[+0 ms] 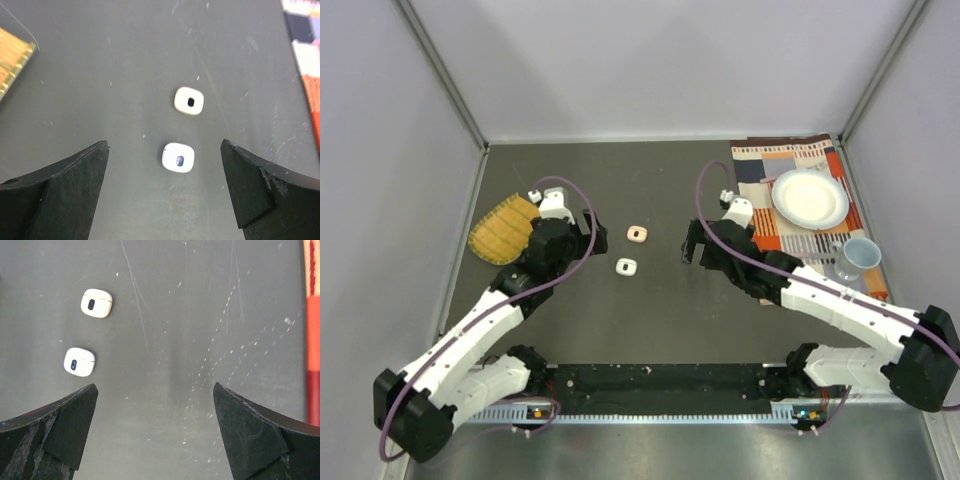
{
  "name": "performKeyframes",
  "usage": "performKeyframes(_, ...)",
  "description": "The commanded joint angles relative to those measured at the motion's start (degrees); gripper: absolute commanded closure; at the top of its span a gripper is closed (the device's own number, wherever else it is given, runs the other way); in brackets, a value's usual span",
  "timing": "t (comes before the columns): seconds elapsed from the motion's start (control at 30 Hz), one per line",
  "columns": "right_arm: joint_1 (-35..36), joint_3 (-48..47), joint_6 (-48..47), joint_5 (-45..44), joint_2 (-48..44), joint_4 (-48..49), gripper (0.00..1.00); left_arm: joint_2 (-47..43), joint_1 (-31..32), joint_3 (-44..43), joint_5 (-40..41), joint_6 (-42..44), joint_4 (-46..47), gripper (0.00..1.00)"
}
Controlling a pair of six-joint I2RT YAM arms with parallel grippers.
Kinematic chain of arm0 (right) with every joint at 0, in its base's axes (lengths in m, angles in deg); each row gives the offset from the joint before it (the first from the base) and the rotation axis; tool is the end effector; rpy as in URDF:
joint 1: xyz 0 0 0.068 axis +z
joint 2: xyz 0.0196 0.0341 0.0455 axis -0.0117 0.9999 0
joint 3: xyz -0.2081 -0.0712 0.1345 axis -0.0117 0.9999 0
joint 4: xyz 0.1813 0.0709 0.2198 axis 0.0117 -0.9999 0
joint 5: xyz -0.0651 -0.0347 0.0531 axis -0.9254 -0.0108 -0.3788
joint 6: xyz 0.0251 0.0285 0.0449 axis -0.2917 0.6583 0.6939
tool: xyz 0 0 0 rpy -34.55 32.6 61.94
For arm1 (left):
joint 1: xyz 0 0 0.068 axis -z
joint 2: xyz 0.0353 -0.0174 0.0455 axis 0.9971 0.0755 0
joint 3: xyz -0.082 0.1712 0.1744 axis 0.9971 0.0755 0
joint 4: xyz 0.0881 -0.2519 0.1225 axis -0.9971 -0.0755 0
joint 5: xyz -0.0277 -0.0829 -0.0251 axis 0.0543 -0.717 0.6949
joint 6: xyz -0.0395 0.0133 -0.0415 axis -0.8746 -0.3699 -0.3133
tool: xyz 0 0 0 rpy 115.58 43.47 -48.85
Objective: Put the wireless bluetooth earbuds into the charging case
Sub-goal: Reset both arms
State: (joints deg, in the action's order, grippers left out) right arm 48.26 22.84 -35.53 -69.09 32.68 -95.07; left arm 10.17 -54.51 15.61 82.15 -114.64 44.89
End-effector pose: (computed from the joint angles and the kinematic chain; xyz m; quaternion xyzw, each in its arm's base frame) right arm 0.2046 0.2046 0.2445 0.0714 0.8773 0.1611 0.4465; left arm 0.2330 -0.1255 0.2628 -0.0593 0.8434 -0.1399 0.5153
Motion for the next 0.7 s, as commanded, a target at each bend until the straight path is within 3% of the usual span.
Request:
performKeyframes(0.0,-2.3,-5.2,-19.6,1.4,2.6,1.1,0.01,-5.4,-0.2,1.0,3.9,2.1,6.3,0.01)
performKeyframes(0.13,-5.8,-9.8,-24.8,5.1,10.5,-4.4,0.01,-5.7,-0.2,0.4,5.0,2.5,6.3,0.01)
performKeyframes(0.3,-13.3,-12.4,-21.9,18.9,15.3,-4.6,0.01,-5.7,-0.1,-0.4,8.1,3.2,4.3,0.01)
performKeyframes(0.5,-13.8,-11.6,-22.4,9.3,13.9,-1.1,0.01,-8.4,0.0,1.0,12.0,4.0,3.1,0.01)
performKeyframes(0.67,-13.8,-6.5,-27.1,1.9,8.7,7.8,0.01,-10.0,0.0,2.1,10.9,7.5,2.7,0.01)
